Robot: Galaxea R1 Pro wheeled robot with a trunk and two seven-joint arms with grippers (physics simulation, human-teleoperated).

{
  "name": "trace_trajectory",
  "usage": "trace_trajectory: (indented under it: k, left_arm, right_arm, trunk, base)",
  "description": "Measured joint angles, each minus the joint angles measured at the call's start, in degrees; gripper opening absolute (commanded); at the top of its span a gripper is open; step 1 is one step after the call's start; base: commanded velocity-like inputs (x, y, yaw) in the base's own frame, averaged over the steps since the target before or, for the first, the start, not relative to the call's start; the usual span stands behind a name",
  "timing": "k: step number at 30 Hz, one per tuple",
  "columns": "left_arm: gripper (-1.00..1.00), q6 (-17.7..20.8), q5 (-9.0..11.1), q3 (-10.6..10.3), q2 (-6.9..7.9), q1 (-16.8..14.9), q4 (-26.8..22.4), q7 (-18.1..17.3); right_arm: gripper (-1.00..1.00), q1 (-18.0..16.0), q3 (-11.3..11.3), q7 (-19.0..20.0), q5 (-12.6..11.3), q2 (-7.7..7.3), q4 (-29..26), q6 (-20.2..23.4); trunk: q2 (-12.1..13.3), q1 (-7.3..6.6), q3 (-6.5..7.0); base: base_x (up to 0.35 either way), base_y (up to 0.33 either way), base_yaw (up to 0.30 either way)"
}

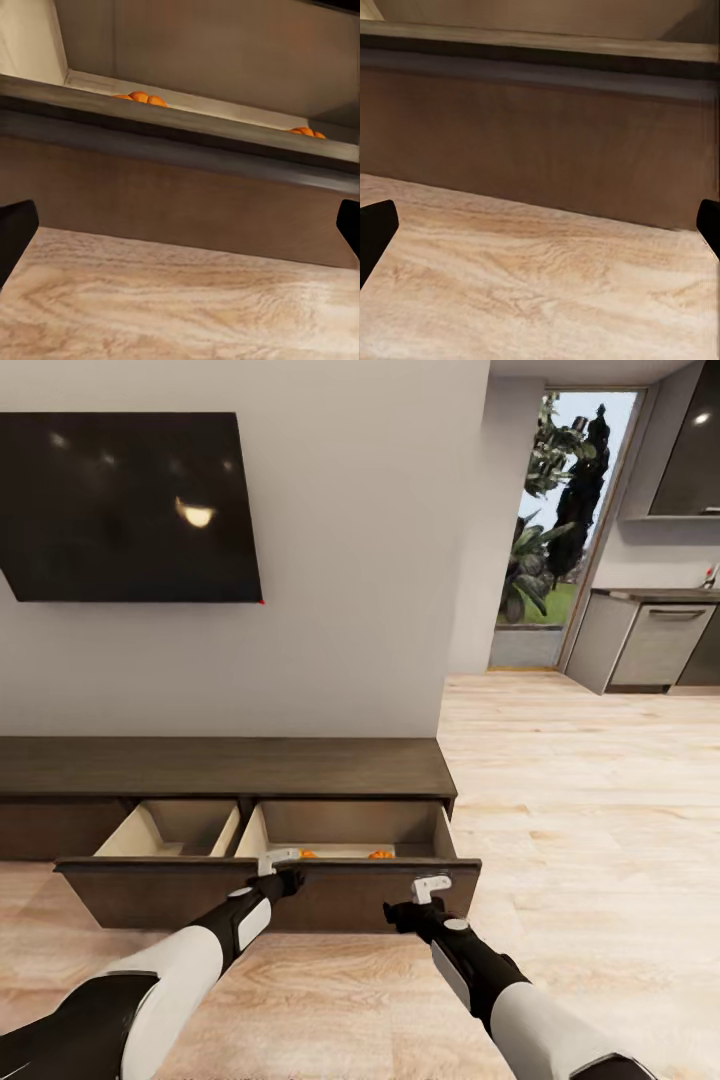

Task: Place each of the two pumpkins and all three candles from the living room inside a cabinet in the living room (use any cabinet), then make sure every cabinet is closed, and position the cauldron so it is next to a table in the living room.

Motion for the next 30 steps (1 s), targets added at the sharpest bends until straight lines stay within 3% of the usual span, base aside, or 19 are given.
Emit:
trace_trajectory:
  k: [2, 15, 22, 30]
  left_arm:
    - [1.0, -1.49, 0.01, 0.01, -0.02, 0.0, 0.07, 0.13]
    - [1.0, -8.56, -0.04, 0.0, -0.79, 0.0, 0.34, 0.25]
    - [1.0, -9.15, -0.15, -0.06, -0.81, 0.0, 0.7, 0.31]
    - [1.0, -13.36, -0.14, -0.14, -0.78, 0.0, 1.8, 0.31]
  right_arm:
    - [1.0, 0.02, 0.06, -1.05, -0.01, 0.25, 1.65, -3.62]
    - [1.0, 0.02, 0.4, -1.54, 0.19, 0.44, 2.61, -12.31]
    - [1.0, 0.02, 0.45, -1.49, 0.26, 0.45, 2.62, -14.31]
    - [1.0, 0.02, 0.5, -1.47, 0.31, 0.47, 2.63, -14.92]
  trunk:
    - [-0.8, 0.44, -0.36]
    - [-6.02, 3.3, -2.69]
    - [-8.82, 4.83, -3.95]
    - [-12.03, 6.59, -5.39]
  base:
    - [0.0, 0.0, 0.0]
    - [0.0, 0.0, 0.0]
    - [0.0, 0.0, 0.0]
    - [0.0, 0.0, 0.0]
